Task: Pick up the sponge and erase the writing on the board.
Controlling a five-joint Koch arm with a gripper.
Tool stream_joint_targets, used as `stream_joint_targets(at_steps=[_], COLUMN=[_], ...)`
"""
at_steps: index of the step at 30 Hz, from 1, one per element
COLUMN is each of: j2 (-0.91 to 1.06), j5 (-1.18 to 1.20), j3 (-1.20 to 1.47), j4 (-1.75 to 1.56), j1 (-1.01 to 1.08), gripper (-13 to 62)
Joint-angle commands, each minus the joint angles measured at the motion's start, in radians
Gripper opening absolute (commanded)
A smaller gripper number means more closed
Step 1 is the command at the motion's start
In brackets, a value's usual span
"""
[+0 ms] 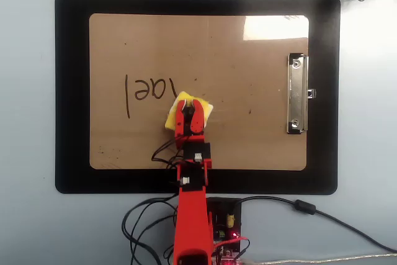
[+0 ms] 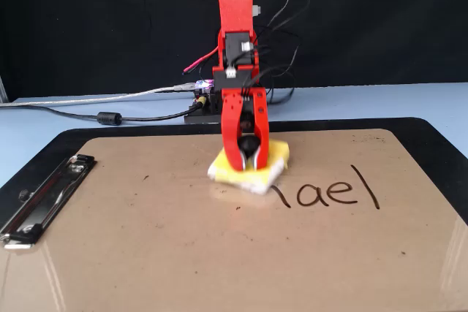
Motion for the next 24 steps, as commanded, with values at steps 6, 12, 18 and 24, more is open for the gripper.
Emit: stream_joint_targets(at_steps=[6,12,18,24], j2=[-0.152,-0.35,0.235,0.413], j5=[-0.021,-0.031,-0.02,-0.002], j3=[-0.198,-0.482,-0.097,0.081], j4=[0.066,0.245,0.413,0.402], j1=[-0.074,-0.072,-0.038,0.02], gripper=[-8.0,-8.0,-8.0,-8.0])
